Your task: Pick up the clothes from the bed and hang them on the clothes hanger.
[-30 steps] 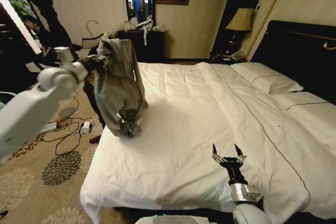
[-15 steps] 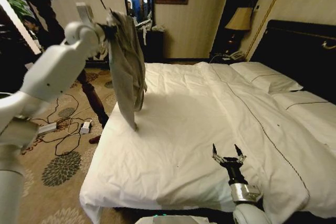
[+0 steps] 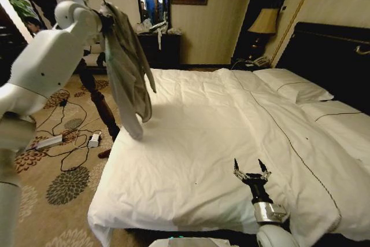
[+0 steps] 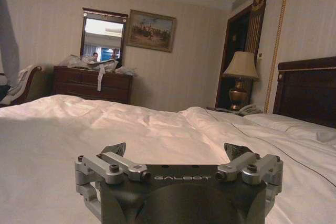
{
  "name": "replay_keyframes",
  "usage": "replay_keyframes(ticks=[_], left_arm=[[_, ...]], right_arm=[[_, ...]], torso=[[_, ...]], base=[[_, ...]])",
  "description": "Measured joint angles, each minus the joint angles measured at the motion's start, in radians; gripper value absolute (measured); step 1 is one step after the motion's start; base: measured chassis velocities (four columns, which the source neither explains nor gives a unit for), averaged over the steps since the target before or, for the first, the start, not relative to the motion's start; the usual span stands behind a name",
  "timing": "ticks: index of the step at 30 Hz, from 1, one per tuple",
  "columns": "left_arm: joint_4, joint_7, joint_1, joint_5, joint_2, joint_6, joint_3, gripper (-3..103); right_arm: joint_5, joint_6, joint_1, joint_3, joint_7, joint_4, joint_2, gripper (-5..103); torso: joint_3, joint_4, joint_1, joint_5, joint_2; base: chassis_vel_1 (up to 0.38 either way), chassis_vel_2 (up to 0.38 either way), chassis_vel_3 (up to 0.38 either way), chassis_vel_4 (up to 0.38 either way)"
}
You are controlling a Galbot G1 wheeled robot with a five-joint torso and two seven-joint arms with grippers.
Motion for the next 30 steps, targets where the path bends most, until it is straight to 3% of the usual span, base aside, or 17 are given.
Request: replay_keyframes(ticks=[16,30], left_arm=[[0.179,0.002,-0.049,-0.033,-0.033,0.02,-0.042,16],[0.203,0.006,-0.057,-0.027,-0.016,0.019,-0.043,16]], right_arm=[[0.0,0.0,0.0,0.0,0.0,0.0,0.0,100],[0.0,0.0,0.0,0.0,0.0,0.0,0.0,100]], torso=[[0.0,0.0,0.0,0.0001,0.0],[0.0,0.0,0.0,0.0,0.0]], base=[[0.0,0.0,0.0,0.0],[0.0,0.0,0.0,0.0]])
